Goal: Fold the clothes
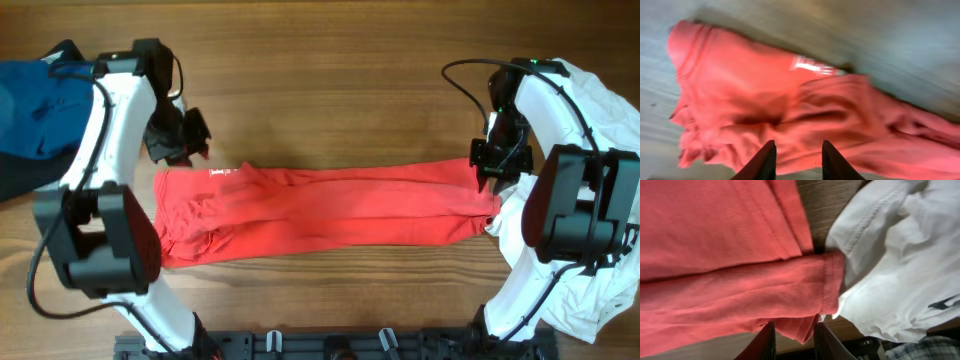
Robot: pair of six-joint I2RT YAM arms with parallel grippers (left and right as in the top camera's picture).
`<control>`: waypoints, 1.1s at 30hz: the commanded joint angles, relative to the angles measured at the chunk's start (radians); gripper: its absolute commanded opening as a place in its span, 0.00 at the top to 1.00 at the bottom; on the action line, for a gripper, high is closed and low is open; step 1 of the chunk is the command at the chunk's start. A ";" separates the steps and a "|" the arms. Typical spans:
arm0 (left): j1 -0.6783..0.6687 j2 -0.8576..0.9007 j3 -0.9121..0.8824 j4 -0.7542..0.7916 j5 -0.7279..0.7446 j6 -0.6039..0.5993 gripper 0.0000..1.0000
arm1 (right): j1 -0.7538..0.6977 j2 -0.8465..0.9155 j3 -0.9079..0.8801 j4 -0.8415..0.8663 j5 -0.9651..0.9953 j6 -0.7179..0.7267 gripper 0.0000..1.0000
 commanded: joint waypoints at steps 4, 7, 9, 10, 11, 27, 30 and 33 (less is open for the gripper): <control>-0.150 -0.005 0.002 0.066 0.065 -0.039 0.65 | -0.002 -0.025 -0.004 0.010 -0.033 -0.024 0.74; -0.214 -0.005 -0.033 0.070 -0.025 -0.270 0.68 | -0.002 -0.025 -0.004 0.010 -0.033 -0.037 0.74; -0.241 -0.005 -0.093 0.127 -0.035 -0.346 0.67 | -0.002 -0.025 -0.004 0.010 -0.033 -0.038 0.74; -0.251 -0.005 -0.125 0.153 -0.031 -0.356 0.67 | -0.002 -0.025 -0.004 0.010 -0.033 -0.037 0.73; -0.255 -0.005 -0.145 0.169 -0.027 -0.356 0.67 | -0.002 -0.025 -0.004 0.011 -0.033 -0.038 0.73; -0.307 -0.003 -0.407 0.536 0.010 -0.378 0.75 | -0.002 -0.025 -0.004 0.016 -0.033 -0.037 0.73; -0.327 -0.005 -0.407 0.539 0.077 -0.362 0.96 | -0.002 -0.025 -0.004 0.016 -0.033 -0.037 0.73; -0.328 -0.047 -0.407 0.501 0.104 -0.312 0.96 | -0.002 -0.025 -0.004 0.016 -0.033 -0.037 0.73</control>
